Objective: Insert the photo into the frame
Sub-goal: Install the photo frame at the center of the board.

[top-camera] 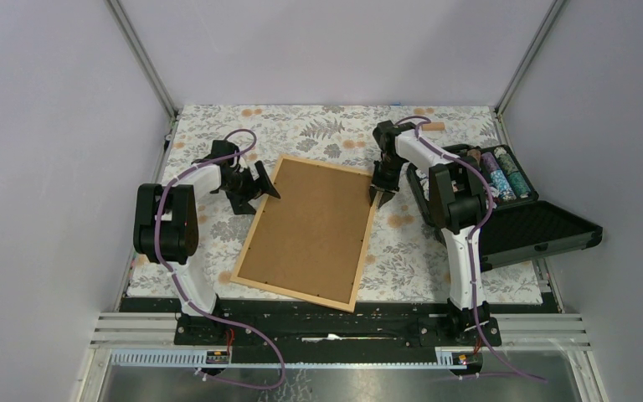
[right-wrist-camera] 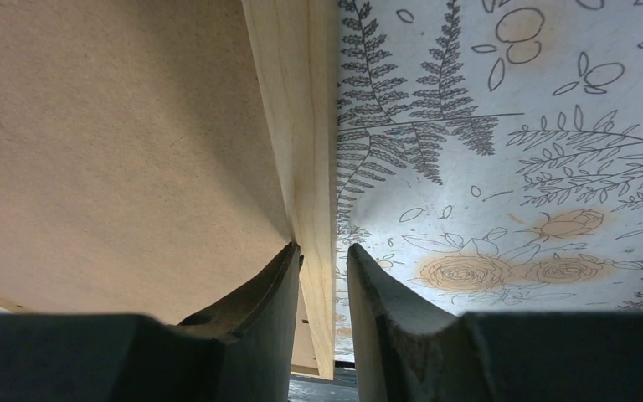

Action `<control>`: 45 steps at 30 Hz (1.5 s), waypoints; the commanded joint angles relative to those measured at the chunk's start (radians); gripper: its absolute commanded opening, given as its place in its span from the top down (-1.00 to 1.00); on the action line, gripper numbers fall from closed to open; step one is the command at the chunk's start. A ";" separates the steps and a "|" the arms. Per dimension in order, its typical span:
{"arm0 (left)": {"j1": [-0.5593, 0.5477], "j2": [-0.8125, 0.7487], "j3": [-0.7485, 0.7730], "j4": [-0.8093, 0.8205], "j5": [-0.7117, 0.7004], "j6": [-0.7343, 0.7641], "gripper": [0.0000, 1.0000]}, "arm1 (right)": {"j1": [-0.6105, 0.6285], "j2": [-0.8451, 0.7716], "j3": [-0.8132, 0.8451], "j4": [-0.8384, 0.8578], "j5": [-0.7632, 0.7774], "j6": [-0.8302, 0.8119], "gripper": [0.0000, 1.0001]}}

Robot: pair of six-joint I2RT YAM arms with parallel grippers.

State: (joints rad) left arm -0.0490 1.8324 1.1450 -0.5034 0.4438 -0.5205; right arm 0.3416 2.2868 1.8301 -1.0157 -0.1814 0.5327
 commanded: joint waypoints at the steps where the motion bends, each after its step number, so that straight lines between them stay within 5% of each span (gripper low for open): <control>1: -0.008 0.007 -0.037 0.023 0.015 0.008 -0.97 | 0.012 0.055 0.000 0.026 0.114 0.016 0.30; 45: -0.036 0.032 -0.070 0.065 0.073 -0.014 -0.97 | 0.092 0.130 -0.181 0.275 0.217 0.127 0.04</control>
State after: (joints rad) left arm -0.0418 1.8259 1.1248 -0.4751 0.4656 -0.5282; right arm 0.3824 2.2543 1.7432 -0.9432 -0.0681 0.6094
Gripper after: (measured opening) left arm 0.985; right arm 0.467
